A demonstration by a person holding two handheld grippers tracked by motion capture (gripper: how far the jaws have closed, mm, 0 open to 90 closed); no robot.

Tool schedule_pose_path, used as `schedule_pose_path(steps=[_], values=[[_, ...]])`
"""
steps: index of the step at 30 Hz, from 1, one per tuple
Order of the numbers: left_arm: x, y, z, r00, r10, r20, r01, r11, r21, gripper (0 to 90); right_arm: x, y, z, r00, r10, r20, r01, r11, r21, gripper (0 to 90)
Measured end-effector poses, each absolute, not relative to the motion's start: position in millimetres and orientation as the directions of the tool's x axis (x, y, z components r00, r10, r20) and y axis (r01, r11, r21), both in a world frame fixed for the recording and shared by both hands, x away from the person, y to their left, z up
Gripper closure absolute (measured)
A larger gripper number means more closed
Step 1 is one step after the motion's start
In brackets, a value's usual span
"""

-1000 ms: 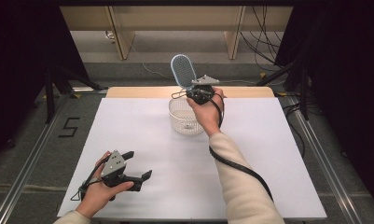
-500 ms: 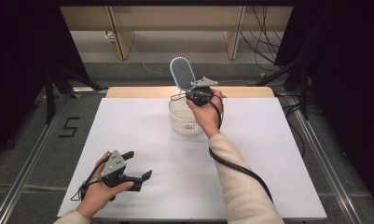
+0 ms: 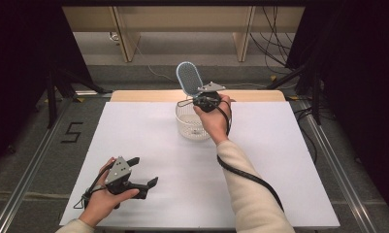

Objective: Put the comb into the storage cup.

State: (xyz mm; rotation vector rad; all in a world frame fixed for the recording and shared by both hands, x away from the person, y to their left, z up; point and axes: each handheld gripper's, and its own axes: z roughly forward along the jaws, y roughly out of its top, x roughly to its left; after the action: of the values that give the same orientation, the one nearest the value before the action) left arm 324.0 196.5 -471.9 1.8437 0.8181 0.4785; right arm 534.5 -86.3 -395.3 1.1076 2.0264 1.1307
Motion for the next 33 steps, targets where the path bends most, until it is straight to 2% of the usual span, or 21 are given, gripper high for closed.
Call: schedule_pose_path(steps=[33], values=[[324.4, 196.2, -472.1, 0.692, 0.721, -0.040, 0.317, -0.252, 0.914, 3.3, 531.0, -84.9, -402.3, -0.510, 0.854, -0.104, 0.390, 0.338, 0.857, 70.1]])
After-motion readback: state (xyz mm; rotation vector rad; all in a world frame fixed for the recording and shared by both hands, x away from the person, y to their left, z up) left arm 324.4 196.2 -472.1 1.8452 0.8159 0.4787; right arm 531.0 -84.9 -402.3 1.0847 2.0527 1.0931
